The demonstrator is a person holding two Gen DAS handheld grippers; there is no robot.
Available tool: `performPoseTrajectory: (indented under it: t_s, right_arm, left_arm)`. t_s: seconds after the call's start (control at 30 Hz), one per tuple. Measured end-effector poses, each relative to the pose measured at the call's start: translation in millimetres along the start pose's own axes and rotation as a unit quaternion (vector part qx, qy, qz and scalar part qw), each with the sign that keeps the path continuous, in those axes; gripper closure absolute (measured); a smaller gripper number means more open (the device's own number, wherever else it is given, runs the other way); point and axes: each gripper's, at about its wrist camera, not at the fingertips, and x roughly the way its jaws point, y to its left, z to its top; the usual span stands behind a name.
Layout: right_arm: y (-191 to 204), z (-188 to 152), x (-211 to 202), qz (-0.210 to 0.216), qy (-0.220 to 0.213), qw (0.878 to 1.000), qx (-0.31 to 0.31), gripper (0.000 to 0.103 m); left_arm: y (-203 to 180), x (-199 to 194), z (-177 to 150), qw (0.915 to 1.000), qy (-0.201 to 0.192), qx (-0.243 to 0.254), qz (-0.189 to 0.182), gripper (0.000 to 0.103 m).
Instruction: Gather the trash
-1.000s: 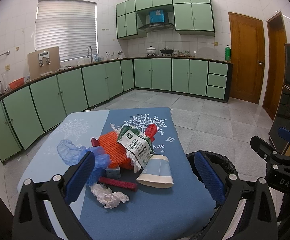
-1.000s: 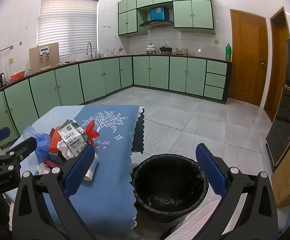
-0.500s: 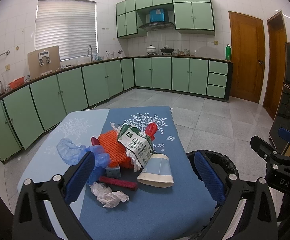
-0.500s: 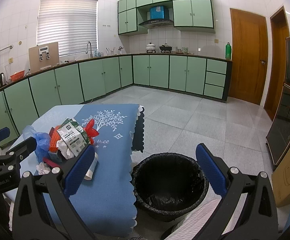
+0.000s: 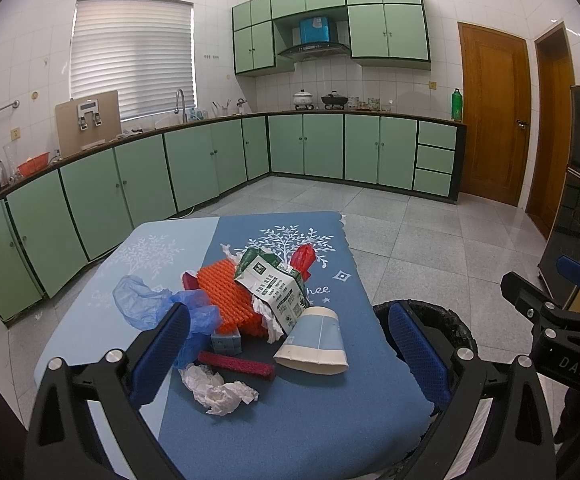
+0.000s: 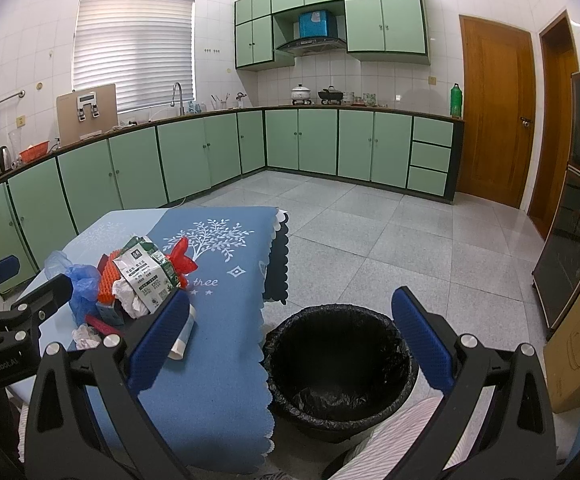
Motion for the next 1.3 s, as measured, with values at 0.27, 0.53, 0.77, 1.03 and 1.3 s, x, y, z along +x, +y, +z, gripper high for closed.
performPoseTrajectory:
  t_s: [0.27, 0.53, 0.77, 1.03, 1.3]
  right_arm:
    - [0.1, -0.2, 0.1, 0.0, 0.0, 1.0, 0.0, 0.005]
    - [-0.6, -0.8, 1.0, 0.0, 0.001, 1.0, 0.0, 0.005]
    - [1.7, -4.1, 2.4, 0.001, 0.002, 1.0, -0.001, 0.005]
    - [6.8, -3.5, 10.1, 0.012, 0.003, 1.0, -0.005, 0.005]
    - [16.9, 1.4, 31.3, 0.034, 0.014, 0.999, -0.015, 0.005]
  left_arm:
    - [-0.5, 0.3, -0.1, 1.0, 0.0, 0.0, 0.0, 0.006]
    - [6.1, 6.4, -7.1, 1.0, 0.001, 0.0, 0.001, 0.006]
    - [5.6, 8.7, -8.9, 1.0, 0.003, -0.001, 0.001, 0.006]
    - [10.2, 15.6, -11.3, 0.9999, 0.01, -0.006, 0.005, 0.006]
    - [31.0, 27.6, -12.8, 0.9992, 0.016, -0.009, 0.035, 0.006]
